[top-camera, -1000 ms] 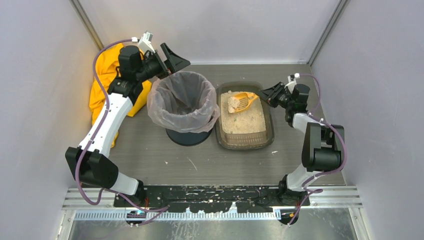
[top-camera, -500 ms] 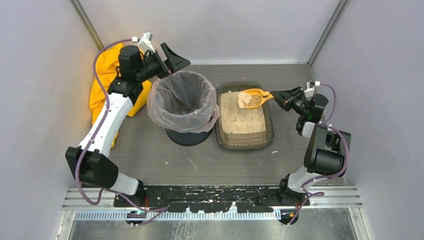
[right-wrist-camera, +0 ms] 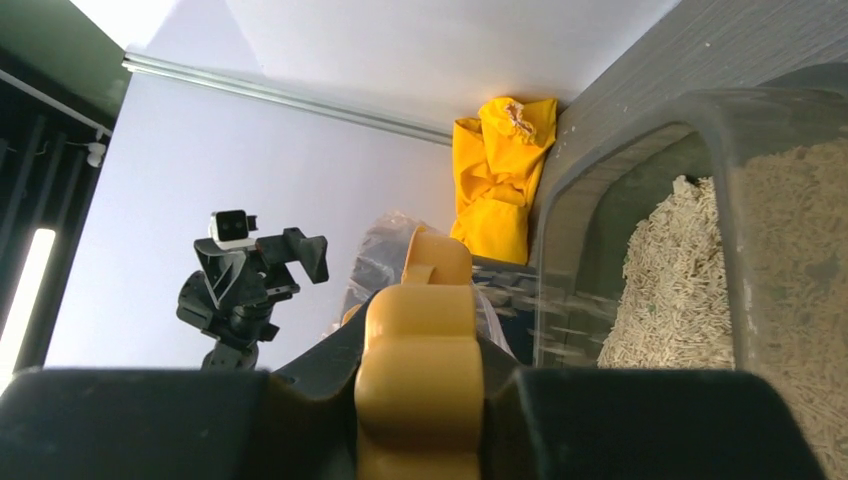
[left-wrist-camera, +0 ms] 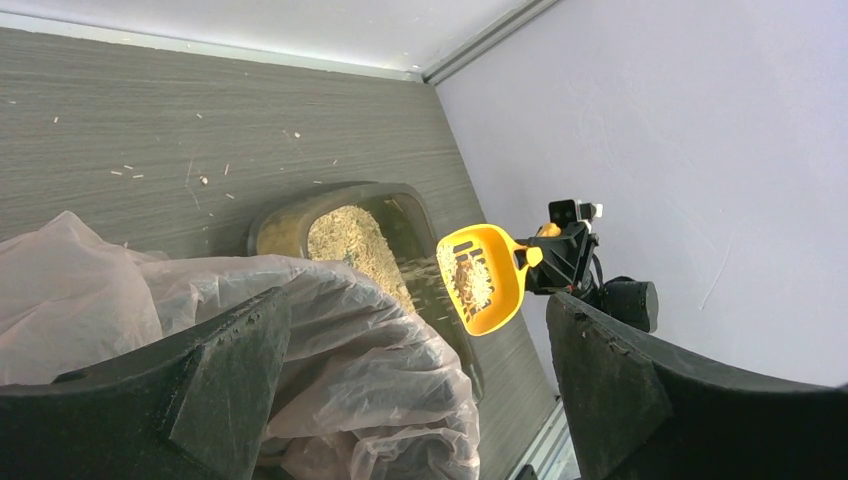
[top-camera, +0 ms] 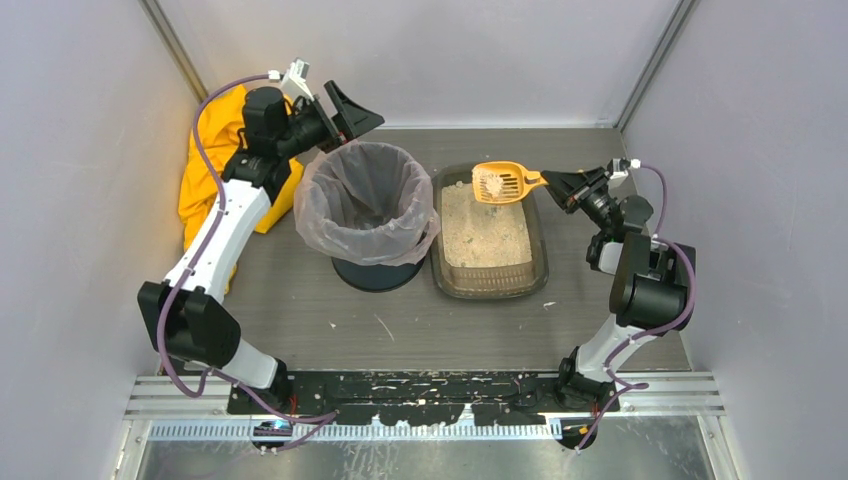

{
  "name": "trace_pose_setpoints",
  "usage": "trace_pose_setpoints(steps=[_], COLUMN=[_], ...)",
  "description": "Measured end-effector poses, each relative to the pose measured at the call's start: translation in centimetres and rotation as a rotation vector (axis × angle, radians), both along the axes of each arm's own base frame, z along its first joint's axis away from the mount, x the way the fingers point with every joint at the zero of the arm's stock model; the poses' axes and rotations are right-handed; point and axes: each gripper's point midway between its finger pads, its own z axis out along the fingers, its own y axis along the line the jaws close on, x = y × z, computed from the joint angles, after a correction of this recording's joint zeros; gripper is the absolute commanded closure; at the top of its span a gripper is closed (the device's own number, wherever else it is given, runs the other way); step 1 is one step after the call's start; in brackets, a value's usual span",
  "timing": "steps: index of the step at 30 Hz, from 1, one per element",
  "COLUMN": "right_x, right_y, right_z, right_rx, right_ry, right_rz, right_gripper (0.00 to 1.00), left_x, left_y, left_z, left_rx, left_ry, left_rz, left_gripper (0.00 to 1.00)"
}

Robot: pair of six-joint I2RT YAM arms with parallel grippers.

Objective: Clean the litter box

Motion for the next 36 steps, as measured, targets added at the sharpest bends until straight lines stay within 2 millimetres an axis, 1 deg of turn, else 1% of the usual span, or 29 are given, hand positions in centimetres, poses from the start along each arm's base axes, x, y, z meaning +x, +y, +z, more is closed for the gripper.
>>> trace_pose_setpoints(steps=[7,12,14,17,19,20,24,25,30,31,36], right_x=[-0.3,-0.4,-0.2,0.1,-0.1,-0.1,0.2,0.3,-0.1,-0.2,0.0], right_y=[1.8,1.3,1.4,2.5,2.9,2.7,0.2,0.1,2.9,3.0,2.1], right_z=[0.5,0.6,0.5,0.5,0.5,0.4,0.2,0.2,0.1,0.1,0.0], right_rx=[0.015,0.017,0.019,0.022,0.021,0.019,0.023,0.025,0.024,0.023,0.026], right_ry=[-0.008,-0.010,-0.009,-0.008,-0.007,-0.008,-0.002,-0.002,0.002,0.001,0.005], right_rz=[0.050,0.043,0.047,0.078,0.095,0.093,0.026,0.019,0.092,0.097,0.075], right_gripper=[0.99,0.99,0.99,0.99,0.99,0.99,0.99,0.99,0.99,0.99,0.99], left_x=[0.3,0.4,0.4,0.4,0.4,0.4,0.4,0.4,0.4,0.4,0.4], left_y=[-0.1,-0.1,-0.1,-0.1,-0.1,-0.1,-0.1,-0.1,-0.1,-0.1,0.0], left_z=[0.1,1.0,1.2,1.2,1.2,1.2,1.1,1.1,1.0,1.0,1.0], left_rx=[-0.008,-0.007,-0.007,-0.008,-0.008,-0.008,0.000,0.001,0.006,0.008,0.012], left_ry=[0.006,-0.018,-0.022,-0.021,-0.021,-0.021,-0.025,-0.026,-0.031,-0.032,-0.035], left_rz=[0.001,0.006,0.006,0.006,0.006,0.006,0.005,0.005,0.004,0.004,0.003], left_gripper=[0.02,0.02,0.02,0.02,0.02,0.02,0.02,0.02,0.02,0.02,0.02])
